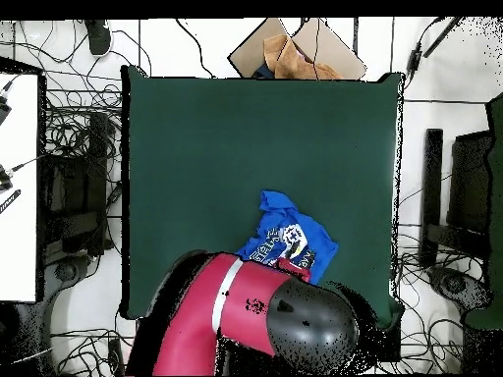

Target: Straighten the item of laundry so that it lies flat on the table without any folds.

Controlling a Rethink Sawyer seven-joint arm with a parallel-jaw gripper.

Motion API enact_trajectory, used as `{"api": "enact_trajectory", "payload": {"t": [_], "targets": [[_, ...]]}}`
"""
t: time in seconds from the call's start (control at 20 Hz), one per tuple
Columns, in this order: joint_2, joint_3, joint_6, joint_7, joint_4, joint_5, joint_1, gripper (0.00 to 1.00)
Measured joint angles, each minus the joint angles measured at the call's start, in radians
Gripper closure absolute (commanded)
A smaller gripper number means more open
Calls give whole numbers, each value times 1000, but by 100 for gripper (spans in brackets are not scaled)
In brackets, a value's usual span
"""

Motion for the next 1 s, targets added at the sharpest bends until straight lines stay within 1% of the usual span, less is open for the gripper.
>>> {"api": "enact_trajectory", "payload": {"t": [0.2,0.5,0.8,1.0], "targets": [[2,0,-35,0,-1,18,-8,0],[30,0,-43,0,-9,42,-24,0],[57,0,-43,0,-18,42,-40,0],[52,0,-43,0,-18,38,-44,0]]}}
